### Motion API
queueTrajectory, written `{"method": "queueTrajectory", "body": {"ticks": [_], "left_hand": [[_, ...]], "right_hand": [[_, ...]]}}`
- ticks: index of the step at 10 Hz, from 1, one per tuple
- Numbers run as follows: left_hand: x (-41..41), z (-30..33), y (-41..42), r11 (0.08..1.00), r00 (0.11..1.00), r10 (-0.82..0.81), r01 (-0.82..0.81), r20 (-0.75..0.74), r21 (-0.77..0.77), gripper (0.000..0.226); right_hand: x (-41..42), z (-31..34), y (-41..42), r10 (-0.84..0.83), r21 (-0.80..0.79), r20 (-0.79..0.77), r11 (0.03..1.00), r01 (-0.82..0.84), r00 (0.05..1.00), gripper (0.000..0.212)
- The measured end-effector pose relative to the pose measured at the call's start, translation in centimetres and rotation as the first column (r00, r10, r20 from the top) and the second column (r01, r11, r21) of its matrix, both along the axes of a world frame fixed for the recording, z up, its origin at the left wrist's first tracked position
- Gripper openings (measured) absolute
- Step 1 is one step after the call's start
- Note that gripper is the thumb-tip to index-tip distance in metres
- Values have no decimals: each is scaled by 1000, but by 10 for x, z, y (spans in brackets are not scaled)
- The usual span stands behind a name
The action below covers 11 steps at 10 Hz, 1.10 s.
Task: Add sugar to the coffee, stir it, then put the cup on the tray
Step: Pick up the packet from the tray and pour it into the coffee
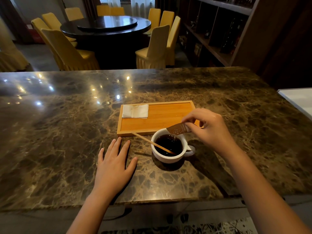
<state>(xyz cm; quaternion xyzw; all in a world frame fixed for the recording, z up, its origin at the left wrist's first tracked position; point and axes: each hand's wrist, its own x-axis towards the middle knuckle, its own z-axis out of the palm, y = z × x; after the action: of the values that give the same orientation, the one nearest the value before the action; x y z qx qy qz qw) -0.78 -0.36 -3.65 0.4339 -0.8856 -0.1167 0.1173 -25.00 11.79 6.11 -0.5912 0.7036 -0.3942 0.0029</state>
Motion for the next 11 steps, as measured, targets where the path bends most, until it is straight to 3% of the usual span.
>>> {"method": "queueTrajectory", "body": {"ticks": [1, 2, 3, 4, 5, 7, 8, 10, 11], "left_hand": [[0, 0, 0, 1000, 1000, 0, 0, -5, 1, 64], [0, 0, 0, 1000, 1000, 0, 0, -4, 0, 63], [-1, 0, 0, 1000, 1000, 1, -1, 1, -1, 64], [0, 0, 0, 1000, 1000, 0, 0, 3, 3, 64], [0, 0, 0, 1000, 1000, 0, 0, 0, 4, 64], [0, 0, 0, 1000, 1000, 1, -2, 10, 3, 64], [0, 1, 0, 1000, 1000, 5, -5, 7, 5, 63], [-1, 1, 1, 1000, 1000, 8, -8, 15, 9, 63], [-1, 1, 1, 1000, 1000, 11, -11, 16, 10, 63]], "right_hand": [[0, -2, 0, -52, -45, 180, 997, 61, 982, 15], [-2, -8, -1, -77, -61, 486, 991, 121, 871, 21], [-3, -13, -1, -56, -63, 657, 990, 129, 752, 20], [-5, -18, -1, -31, -50, 826, 991, 127, 563, 15], [-9, -21, -3, -36, -46, 882, 986, 163, 469, 15], [-24, -31, -19, -367, 127, 740, 899, 419, 564, 10], [-32, -40, -29, -515, 184, 539, 844, 503, 667, 6], [-39, -50, -40, -603, 194, 136, 794, 576, 786, 4], [-41, -52, -42, -590, 173, 52, 800, 574, 806, 3]]}}
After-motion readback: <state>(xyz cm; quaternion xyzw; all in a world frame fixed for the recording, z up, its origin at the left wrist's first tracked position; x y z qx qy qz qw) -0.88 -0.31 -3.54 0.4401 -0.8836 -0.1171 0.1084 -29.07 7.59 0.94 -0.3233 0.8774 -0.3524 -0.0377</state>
